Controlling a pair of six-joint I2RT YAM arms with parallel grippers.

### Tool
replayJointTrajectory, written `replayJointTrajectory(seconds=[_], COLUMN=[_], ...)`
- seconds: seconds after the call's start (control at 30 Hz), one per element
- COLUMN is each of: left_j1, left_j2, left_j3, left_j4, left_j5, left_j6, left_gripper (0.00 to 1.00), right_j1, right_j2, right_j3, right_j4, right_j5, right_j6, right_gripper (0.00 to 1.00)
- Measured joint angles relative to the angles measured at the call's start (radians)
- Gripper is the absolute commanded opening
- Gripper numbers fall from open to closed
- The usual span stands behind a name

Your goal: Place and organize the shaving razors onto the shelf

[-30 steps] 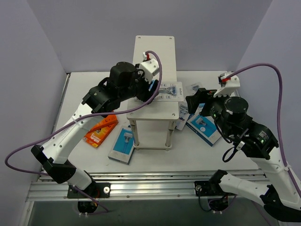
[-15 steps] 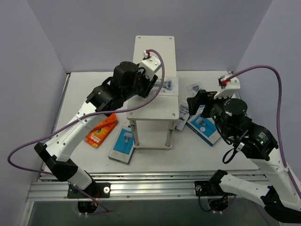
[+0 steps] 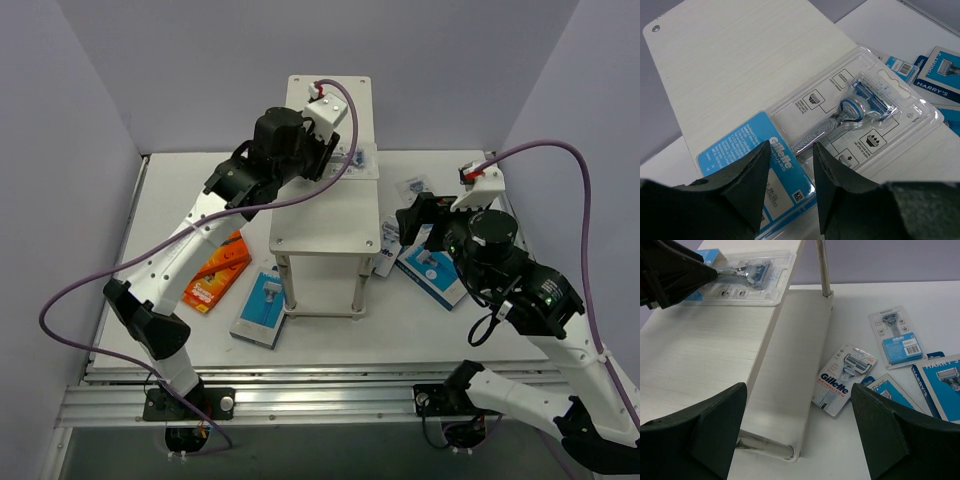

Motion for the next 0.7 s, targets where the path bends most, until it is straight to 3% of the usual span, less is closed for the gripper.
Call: replayJointTrajectory(seconds=[0.37, 0.7], left_j1=[0.103, 0.162], left_j2=[0.180, 0.345], left_j3=[0.220, 0.448], left_j4=[-0.018, -0.057], left_j5=[0.097, 0.184], left_j6=[-0.016, -0.006], left_gripper=[0.48, 0.52], right_j1=[-0.041, -0.192], right_j2=[0.008, 0.081], right_j3=[-0.005, -0.005], right_j4=[0.022, 0.053], right_j5=[-0.008, -0.123], right_j6=[-0.004, -0.034], right_gripper=[0.82, 0.83])
